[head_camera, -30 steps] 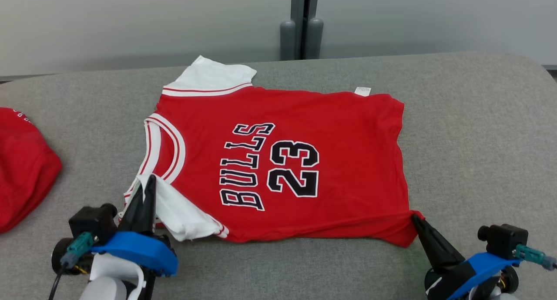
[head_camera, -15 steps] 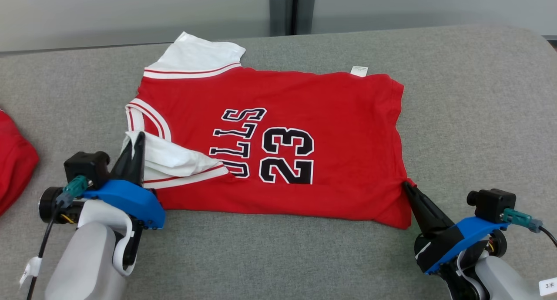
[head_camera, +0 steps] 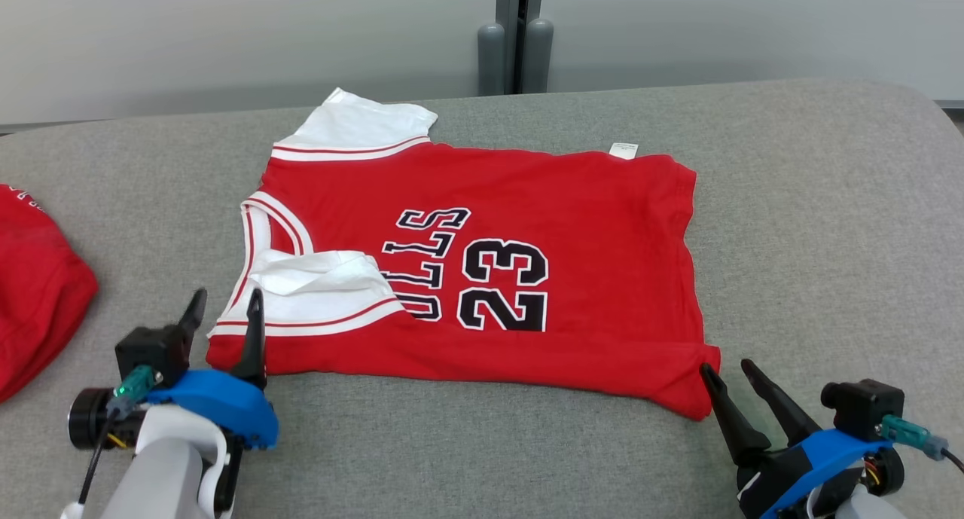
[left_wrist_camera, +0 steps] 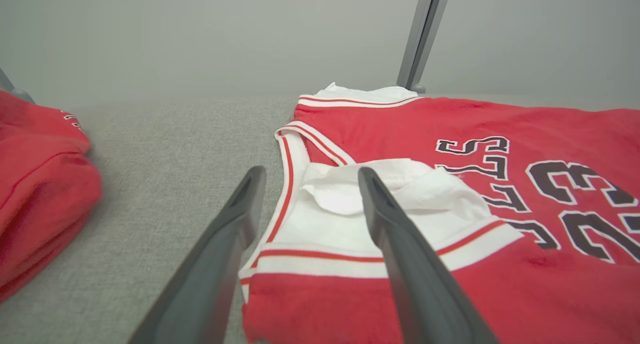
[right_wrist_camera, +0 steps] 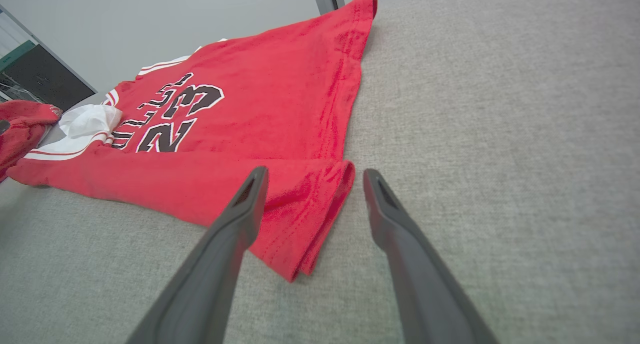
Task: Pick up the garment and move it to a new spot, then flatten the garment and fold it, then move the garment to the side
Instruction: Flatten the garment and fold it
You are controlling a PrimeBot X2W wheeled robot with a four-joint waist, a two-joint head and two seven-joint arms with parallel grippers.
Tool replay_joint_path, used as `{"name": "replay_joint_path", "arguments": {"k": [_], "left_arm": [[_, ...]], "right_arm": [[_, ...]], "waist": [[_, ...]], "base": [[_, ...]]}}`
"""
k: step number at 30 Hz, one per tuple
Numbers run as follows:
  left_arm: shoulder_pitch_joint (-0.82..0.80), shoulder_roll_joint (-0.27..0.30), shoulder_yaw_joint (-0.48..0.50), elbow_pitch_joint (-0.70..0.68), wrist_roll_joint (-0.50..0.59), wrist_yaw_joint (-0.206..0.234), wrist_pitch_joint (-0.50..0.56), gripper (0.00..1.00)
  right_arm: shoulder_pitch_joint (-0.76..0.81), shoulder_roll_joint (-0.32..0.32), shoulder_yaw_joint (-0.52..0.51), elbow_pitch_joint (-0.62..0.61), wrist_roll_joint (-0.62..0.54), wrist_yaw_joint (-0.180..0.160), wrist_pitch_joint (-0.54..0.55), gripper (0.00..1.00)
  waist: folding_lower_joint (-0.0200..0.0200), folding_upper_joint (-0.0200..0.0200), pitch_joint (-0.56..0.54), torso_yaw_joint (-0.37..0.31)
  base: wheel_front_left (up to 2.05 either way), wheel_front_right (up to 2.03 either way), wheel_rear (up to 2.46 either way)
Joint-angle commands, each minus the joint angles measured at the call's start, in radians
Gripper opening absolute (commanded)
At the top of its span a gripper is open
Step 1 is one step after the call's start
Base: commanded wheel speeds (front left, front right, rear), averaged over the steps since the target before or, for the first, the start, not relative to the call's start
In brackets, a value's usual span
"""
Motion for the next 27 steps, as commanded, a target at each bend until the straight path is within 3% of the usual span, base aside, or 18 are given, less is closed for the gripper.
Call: {"name": "replay_joint_path", "arguments": {"k": [1, 13, 21, 22, 23, 25, 26, 27], "left_arm": [[0.008, 0.002, -0.001, 0.004, -0.003, 0.000, -0.007, 1.00], [0.030, 0.027, -0.005, 0.067, -0.021, 0.010, 0.030, 1.00], [-0.015, -0.005, -0.022, 0.170, -0.036, 0.004, 0.057, 1.00], [-0.019, -0.010, -0.024, 0.180, -0.039, 0.003, 0.057, 1.00], [-0.020, -0.011, -0.025, 0.192, -0.043, 0.001, 0.060, 1.00], [-0.028, -0.016, -0.030, 0.214, -0.047, -0.005, 0.058, 0.45], [-0.032, -0.019, -0.033, 0.223, -0.050, -0.007, 0.055, 0.01], [-0.033, -0.022, -0.036, 0.232, -0.052, -0.008, 0.053, 0.00]], "right_arm": [[0.011, -0.002, -0.008, -0.001, -0.010, 0.000, -0.007, 1.00], [-0.008, 0.062, -0.018, 0.048, -0.087, 0.000, 0.041, 1.00], [-0.054, 0.115, 0.009, 0.118, -0.141, 0.000, 0.055, 1.00], [-0.054, 0.120, 0.010, 0.125, -0.145, 0.000, 0.054, 0.89], [-0.057, 0.124, 0.010, 0.134, -0.148, 0.000, 0.053, 0.46], [-0.065, 0.130, 0.008, 0.153, -0.151, 0.000, 0.051, 0.00], [-0.068, 0.132, 0.007, 0.161, -0.157, 0.000, 0.049, 0.00], [-0.071, 0.135, 0.004, 0.167, -0.159, 0.000, 0.042, 0.00]], "waist": [[0.0001, -0.0001, -0.003, -0.001], [0.0001, -0.0001, 0.014, -0.009], [0.0001, -0.0001, 0.024, -0.012], [0.0001, -0.0001, 0.025, -0.010], [0.0001, -0.0001, 0.025, -0.010], [0.0001, -0.0001, 0.024, -0.007], [0.0001, -0.0001, 0.023, -0.006], [0.0001, -0.0001, 0.021, -0.003]], "base": [[0.00, 0.00, 0.00], [0.00, 0.00, 0.00], [0.00, 0.00, 0.00], [0.00, 0.00, 0.00], [0.00, 0.00, 0.00], [0.00, 0.00, 0.00], [0.00, 0.00, 0.00], [0.00, 0.00, 0.00]]}}
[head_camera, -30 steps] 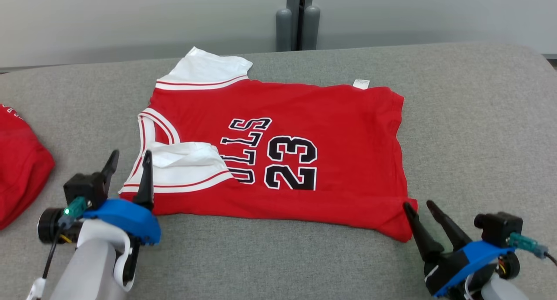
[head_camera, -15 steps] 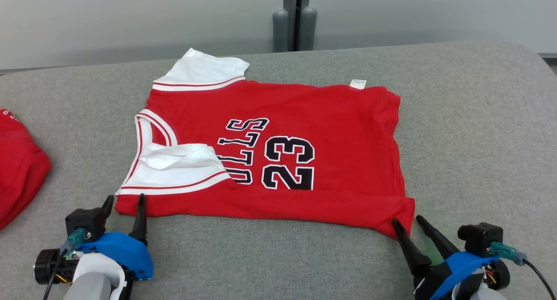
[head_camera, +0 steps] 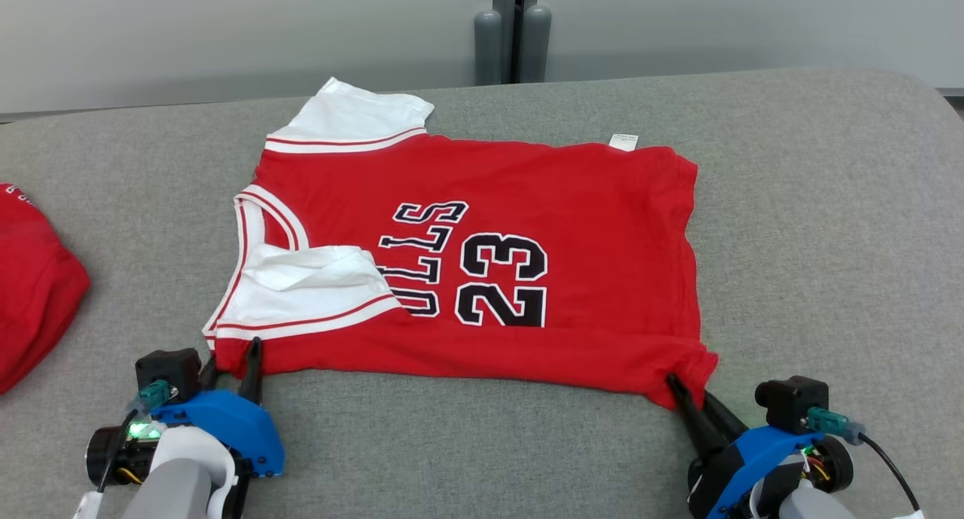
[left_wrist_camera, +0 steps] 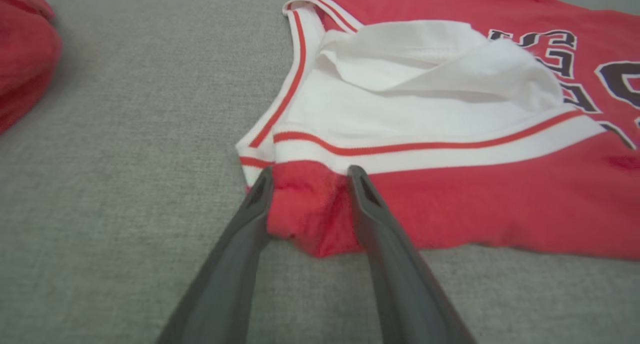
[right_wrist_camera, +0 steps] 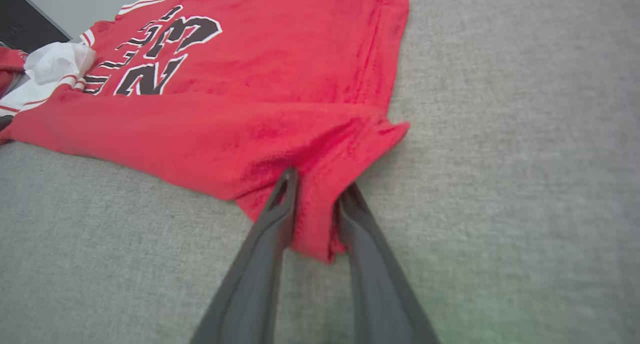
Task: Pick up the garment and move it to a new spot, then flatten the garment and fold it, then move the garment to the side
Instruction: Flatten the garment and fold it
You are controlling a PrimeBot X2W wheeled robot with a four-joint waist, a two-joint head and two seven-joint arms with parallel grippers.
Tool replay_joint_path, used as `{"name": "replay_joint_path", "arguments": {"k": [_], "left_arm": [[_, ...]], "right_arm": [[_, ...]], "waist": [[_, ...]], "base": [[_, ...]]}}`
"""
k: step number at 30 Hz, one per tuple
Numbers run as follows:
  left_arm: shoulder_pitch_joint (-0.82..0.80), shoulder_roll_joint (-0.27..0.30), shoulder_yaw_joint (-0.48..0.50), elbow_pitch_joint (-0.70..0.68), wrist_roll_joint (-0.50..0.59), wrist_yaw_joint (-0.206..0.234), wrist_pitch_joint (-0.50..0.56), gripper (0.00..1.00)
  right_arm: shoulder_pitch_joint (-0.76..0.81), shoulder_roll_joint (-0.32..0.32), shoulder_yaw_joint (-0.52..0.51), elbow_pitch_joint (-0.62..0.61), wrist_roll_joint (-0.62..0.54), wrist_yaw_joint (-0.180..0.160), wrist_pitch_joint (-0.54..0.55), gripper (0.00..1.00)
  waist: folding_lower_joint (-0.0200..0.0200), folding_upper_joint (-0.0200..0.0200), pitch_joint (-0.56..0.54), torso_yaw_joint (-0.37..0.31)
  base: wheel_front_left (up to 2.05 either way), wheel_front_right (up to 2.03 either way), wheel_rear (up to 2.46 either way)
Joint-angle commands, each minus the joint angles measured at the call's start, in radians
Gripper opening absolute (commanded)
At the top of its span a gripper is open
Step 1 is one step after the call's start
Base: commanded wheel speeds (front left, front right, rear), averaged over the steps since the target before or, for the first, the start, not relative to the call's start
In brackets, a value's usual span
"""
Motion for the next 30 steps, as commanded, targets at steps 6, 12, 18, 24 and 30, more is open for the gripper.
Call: {"name": "replay_joint_path", "arguments": {"k": [6, 12, 18, 24, 30], "left_arm": [[0.019, 0.007, 0.006, 0.030, -0.028, -0.013, -0.041, 0.00], [0.100, -0.009, 0.013, -0.029, -0.038, -0.012, -0.066, 0.00], [0.251, -0.038, 0.033, -0.185, -0.046, 0.025, -0.072, 0.00], [0.423, -0.058, 0.024, -0.391, -0.032, 0.091, -0.059, 0.00], [0.527, -0.052, 0.018, -0.547, -0.034, 0.137, -0.003, 0.00]], "right_arm": [[0.016, -0.019, -0.024, 0.012, 0.007, 0.000, -0.024, 0.00], [0.083, -0.069, -0.078, -0.034, 0.007, 0.000, -0.026, 0.00], [0.180, -0.100, -0.133, -0.140, -0.013, 0.000, 0.022, 0.00], [0.312, -0.112, -0.227, -0.280, -0.040, 0.000, 0.099, 0.00], [0.409, -0.069, -0.303, -0.385, -0.063, 0.000, 0.186, 0.00]], "waist": [[0.0000, 0.0001, -0.037, 0.007], [0.0000, 0.0001, -0.087, 0.010], [0.0000, 0.0001, -0.124, 0.011], [0.0000, 0.0001, -0.138, 0.034], [0.0000, 0.0001, -0.138, 0.048]], "base": [[0.00, 0.00, 0.00], [0.00, 0.00, 0.00], [0.00, 0.00, 0.00], [0.00, 0.00, 0.00], [0.00, 0.00, 0.00]]}}
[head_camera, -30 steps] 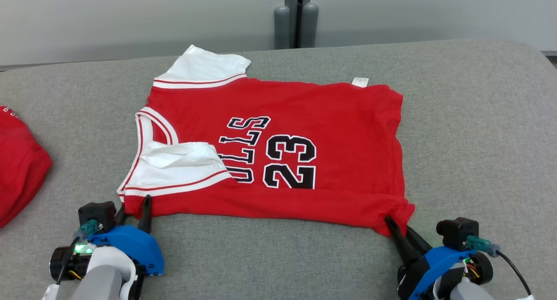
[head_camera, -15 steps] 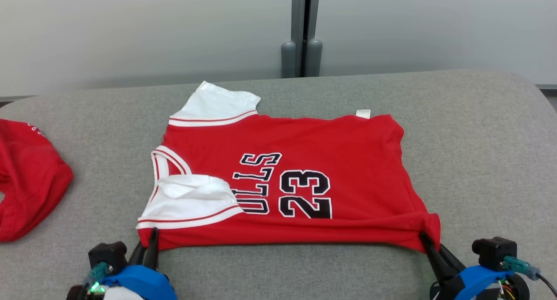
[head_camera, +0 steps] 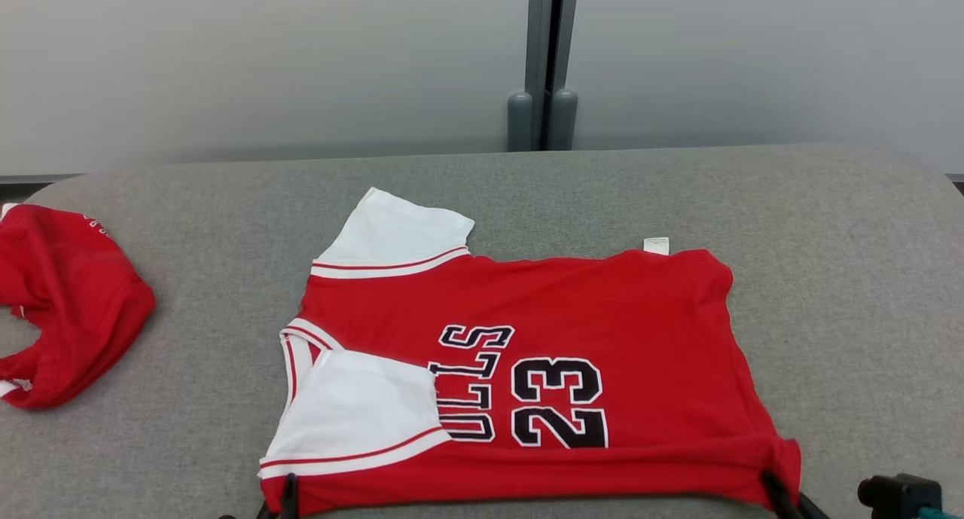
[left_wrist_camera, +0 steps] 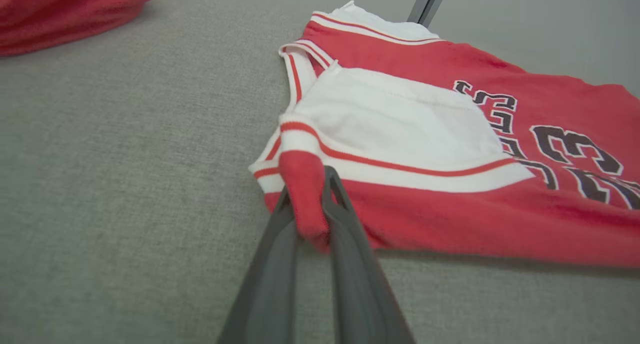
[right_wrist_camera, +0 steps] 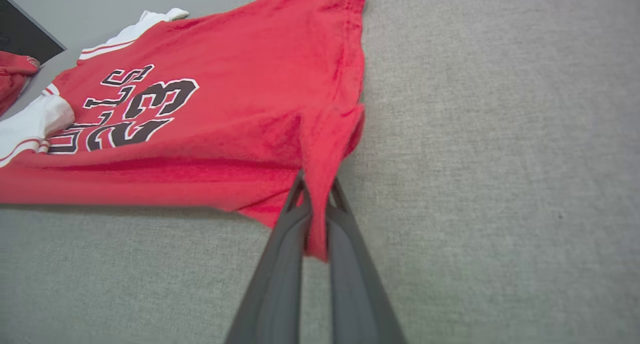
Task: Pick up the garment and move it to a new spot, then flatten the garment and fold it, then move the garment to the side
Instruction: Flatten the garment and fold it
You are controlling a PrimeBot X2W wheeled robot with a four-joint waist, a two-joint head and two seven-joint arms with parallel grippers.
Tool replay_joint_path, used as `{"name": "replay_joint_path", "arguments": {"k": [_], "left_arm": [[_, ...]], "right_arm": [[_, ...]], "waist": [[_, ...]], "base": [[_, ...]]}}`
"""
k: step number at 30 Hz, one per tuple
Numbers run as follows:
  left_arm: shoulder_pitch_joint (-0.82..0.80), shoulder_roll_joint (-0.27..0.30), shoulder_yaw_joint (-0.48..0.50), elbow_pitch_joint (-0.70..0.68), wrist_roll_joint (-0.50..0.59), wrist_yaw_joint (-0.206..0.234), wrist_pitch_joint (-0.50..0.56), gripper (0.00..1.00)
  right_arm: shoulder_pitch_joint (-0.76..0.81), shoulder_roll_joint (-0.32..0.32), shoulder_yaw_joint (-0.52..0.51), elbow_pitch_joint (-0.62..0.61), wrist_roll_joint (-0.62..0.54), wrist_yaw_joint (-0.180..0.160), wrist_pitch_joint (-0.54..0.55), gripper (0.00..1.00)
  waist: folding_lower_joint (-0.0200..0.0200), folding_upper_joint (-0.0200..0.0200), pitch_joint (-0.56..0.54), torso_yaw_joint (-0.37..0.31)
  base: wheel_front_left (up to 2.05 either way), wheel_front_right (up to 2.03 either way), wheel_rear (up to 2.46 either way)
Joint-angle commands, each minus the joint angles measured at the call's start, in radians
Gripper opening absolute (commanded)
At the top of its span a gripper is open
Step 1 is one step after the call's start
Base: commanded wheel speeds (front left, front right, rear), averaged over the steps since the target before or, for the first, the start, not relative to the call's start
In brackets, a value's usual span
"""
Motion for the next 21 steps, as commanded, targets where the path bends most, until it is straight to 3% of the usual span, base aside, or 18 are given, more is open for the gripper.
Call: {"name": "replay_joint_path", "arguments": {"k": [1, 2, 3, 4, 5, 12, 21], "left_arm": [[0.019, 0.007, 0.002, -0.031, 0.004, 0.013, 0.015, 0.00], [0.027, 0.009, 0.000, -0.047, 0.003, 0.016, 0.021, 0.50], [0.033, 0.013, 0.001, -0.059, 0.003, 0.020, 0.026, 1.00], [0.037, 0.013, 0.000, -0.066, 0.003, 0.022, 0.028, 1.00], [0.040, 0.009, 0.002, -0.072, -0.002, 0.022, 0.023, 1.00], [0.013, 0.006, 0.018, -0.089, 0.010, 0.024, -0.039, 1.00], [-0.028, -0.009, 0.112, -0.182, 0.083, 0.034, -0.066, 1.00]], "right_arm": [[0.029, 0.013, -0.015, -0.016, -0.010, -0.001, 0.028, 0.00], [0.039, 0.021, -0.020, -0.025, -0.018, 0.000, 0.047, 0.00], [0.042, 0.031, -0.024, -0.034, -0.024, 0.000, 0.059, 0.18], [0.044, 0.040, -0.030, -0.040, -0.031, 0.000, 0.067, 0.50], [0.046, 0.046, -0.034, -0.039, -0.043, 0.000, 0.073, 1.00], [-0.001, 0.090, -0.053, -0.067, -0.078, 0.000, 0.038, 1.00], [-0.083, 0.146, -0.083, -0.087, -0.116, 0.000, -0.126, 1.00]], "waist": [[0.0001, 0.0001, 0.002, 0.002], [0.0001, 0.0001, 0.004, 0.002], [0.0001, 0.0001, 0.005, 0.001], [0.0001, 0.0001, 0.006, 0.000], [0.0001, 0.0001, 0.006, -0.001], [0.0001, 0.0001, 0.000, -0.011], [0.0001, 0.0001, -0.010, -0.019]], "base": [[0.00, 0.00, 0.00], [0.00, 0.00, 0.00], [0.00, 0.00, 0.00], [0.00, 0.00, 0.00], [0.00, 0.00, 0.00], [0.00, 0.00, 0.00], [0.00, 0.00, 0.00]]}}
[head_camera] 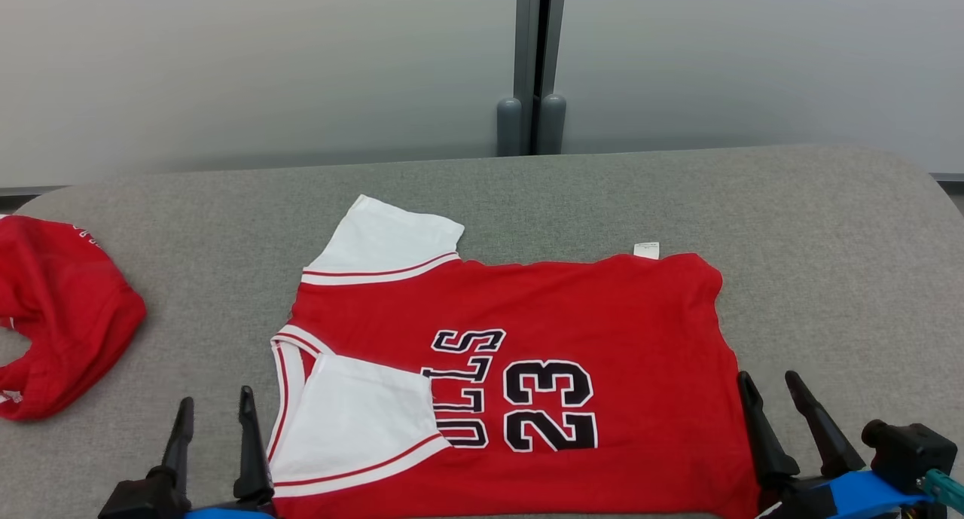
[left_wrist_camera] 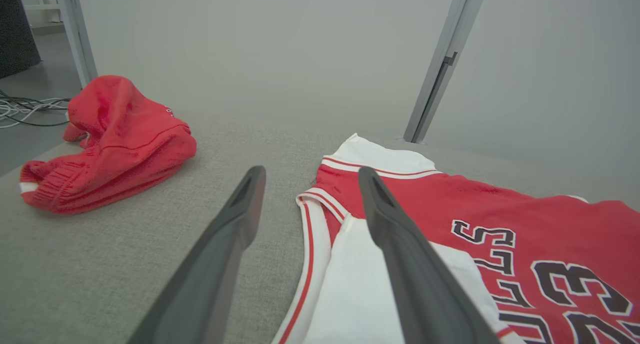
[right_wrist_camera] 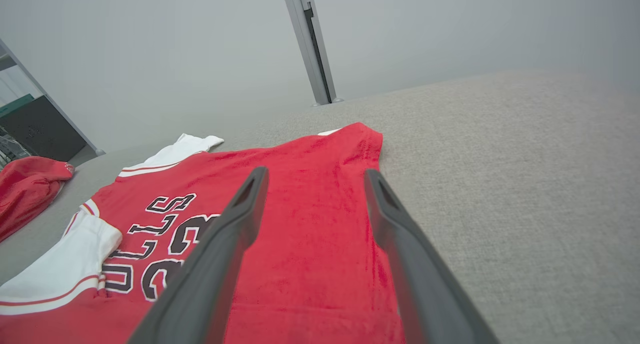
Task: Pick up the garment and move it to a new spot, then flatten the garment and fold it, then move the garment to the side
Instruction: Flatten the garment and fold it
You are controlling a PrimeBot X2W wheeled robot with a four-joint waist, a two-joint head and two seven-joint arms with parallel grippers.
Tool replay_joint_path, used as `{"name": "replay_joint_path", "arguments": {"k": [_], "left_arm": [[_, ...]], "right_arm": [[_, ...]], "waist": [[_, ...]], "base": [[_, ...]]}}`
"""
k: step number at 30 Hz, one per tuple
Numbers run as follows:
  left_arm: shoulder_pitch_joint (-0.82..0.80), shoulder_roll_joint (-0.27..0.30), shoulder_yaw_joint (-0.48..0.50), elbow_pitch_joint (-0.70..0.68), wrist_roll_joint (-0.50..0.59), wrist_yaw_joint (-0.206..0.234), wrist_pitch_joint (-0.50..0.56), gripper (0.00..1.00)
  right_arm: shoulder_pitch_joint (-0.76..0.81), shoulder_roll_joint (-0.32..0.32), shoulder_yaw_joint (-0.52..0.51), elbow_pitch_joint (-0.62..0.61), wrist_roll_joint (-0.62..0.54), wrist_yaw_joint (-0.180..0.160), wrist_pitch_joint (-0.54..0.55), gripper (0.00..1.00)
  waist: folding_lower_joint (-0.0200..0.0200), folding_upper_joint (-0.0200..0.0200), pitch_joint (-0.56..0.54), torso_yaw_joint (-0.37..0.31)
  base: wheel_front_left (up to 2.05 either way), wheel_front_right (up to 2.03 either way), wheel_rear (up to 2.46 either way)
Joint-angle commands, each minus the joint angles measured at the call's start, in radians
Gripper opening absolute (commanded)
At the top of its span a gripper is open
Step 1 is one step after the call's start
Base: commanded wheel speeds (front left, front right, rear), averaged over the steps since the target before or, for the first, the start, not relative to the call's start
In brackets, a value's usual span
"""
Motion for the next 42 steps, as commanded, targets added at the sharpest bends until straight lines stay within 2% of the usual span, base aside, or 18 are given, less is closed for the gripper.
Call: {"name": "replay_joint_path", "arguments": {"k": [1, 7, 12, 21, 28, 34, 42], "left_arm": [[-0.009, -0.002, 0.009, -0.008, 0.012, 0.004, -0.004, 1.00], [0.012, -0.013, 0.078, -0.061, 0.112, 0.015, -0.004, 1.00], [0.030, -0.014, 0.100, -0.063, 0.172, 0.004, -0.004, 1.00], [0.047, -0.033, 0.119, -0.019, 0.185, -0.011, -0.004, 1.00], [0.022, -0.017, 0.099, 0.001, 0.213, 0.003, 0.016, 1.00], [0.005, -0.002, 0.073, -0.018, 0.221, -0.019, 0.032, 1.00], [0.013, 0.005, 0.064, -0.032, 0.212, -0.016, 0.042, 1.00]], "right_arm": [[-0.012, 0.002, -0.003, 0.001, -0.007, 0.000, -0.010, 1.00], [-0.030, 0.019, -0.007, 0.025, -0.052, 0.000, -0.072, 1.00], [-0.015, 0.042, -0.032, 0.038, -0.075, 0.000, -0.096, 1.00], [0.019, 0.061, -0.031, 0.026, -0.192, 0.000, -0.098, 1.00], [0.033, 0.085, -0.017, -0.032, -0.273, 0.000, -0.053, 1.00], [0.043, 0.099, -0.017, -0.076, -0.299, 0.000, -0.021, 1.00], [0.054, 0.103, -0.018, -0.084, -0.306, 0.000, -0.004, 1.00]], "waist": [[0.0000, 0.0000, -0.001, 0.000], [0.0000, 0.0000, -0.006, -0.001], [0.0000, 0.0000, -0.015, 0.006], [0.0000, 0.0000, -0.046, 0.018], [0.0000, 0.0000, -0.062, 0.028], [0.0000, 0.0000, -0.068, 0.034], [0.0000, 0.0000, -0.070, 0.034]], "base": [[0.00, 0.00, 0.00], [0.00, 0.00, 0.00], [0.00, 0.00, 0.00], [0.00, 0.00, 0.00], [0.00, 0.00, 0.00], [0.00, 0.00, 0.00], [0.00, 0.00, 0.00]]}}
